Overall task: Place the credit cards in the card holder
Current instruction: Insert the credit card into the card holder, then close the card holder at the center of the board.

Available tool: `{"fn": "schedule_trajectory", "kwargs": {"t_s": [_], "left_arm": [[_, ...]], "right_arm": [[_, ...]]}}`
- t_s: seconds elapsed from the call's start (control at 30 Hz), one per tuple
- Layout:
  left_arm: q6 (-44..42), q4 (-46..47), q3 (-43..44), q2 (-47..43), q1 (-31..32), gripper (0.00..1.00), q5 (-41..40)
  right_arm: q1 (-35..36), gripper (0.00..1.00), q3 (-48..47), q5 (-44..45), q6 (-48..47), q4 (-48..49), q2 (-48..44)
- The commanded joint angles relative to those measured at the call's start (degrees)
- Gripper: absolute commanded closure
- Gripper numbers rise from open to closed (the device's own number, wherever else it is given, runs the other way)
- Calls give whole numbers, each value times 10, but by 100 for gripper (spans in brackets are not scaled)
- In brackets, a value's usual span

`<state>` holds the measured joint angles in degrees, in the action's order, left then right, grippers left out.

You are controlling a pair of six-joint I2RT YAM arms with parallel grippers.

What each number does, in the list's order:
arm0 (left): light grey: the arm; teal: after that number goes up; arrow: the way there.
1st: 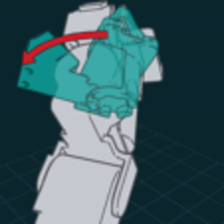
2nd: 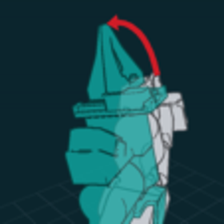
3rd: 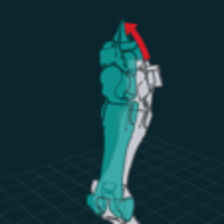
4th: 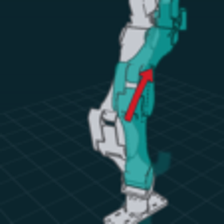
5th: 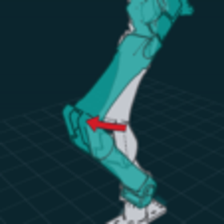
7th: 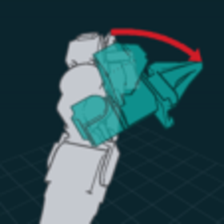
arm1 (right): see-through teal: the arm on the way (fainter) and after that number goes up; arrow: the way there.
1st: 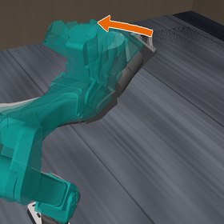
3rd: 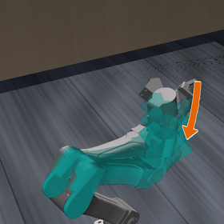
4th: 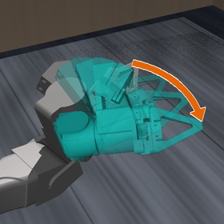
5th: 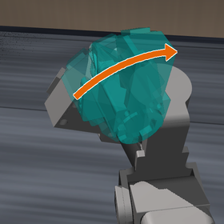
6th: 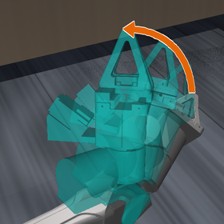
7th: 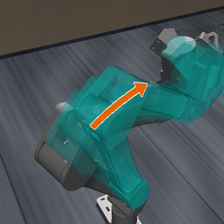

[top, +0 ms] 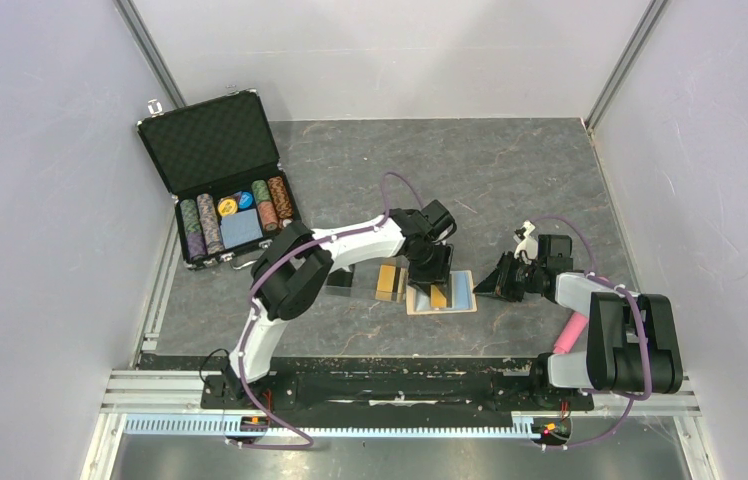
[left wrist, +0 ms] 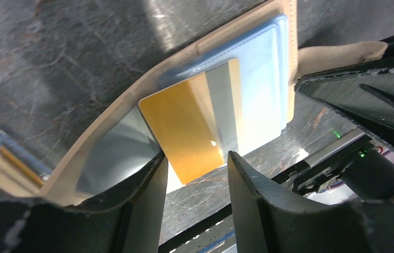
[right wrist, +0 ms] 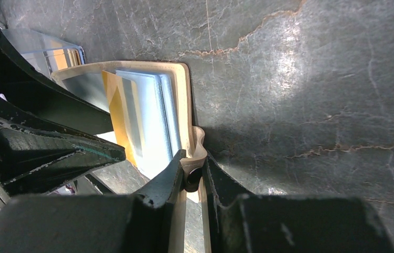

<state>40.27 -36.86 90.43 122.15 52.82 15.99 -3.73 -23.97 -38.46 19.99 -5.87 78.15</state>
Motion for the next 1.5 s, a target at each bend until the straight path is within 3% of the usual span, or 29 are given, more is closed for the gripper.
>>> {"fn": "schedule_trajectory", "kwargs": {"t_s": [0.0, 0.27, 0.47, 0.8, 0.93, 1.2, 1.47], "left_arm": [[-33, 3, 41, 26, 13, 49, 22], [-43, -1, 125, 60, 36, 48, 68], [-67, -42, 125, 39, 36, 41, 23], [-72, -37, 86, -24, 23, 29, -31], [-53, -1, 40, -39, -2, 28, -19], [-41, -20, -27, -46, -42, 27, -67], [26, 124, -65, -31, -41, 27, 67]], "right_arm": [[0, 100, 16, 29, -13, -27, 12], [0, 100, 15, 32, -12, -27, 7], [-16, 100, 19, 57, -11, -43, -22], [-69, 100, 22, 73, -22, -73, -63], [-77, 100, 23, 62, -31, -77, -60], [-78, 100, 23, 47, -35, -76, -51], [-78, 100, 29, 38, -36, -69, -43]]}}
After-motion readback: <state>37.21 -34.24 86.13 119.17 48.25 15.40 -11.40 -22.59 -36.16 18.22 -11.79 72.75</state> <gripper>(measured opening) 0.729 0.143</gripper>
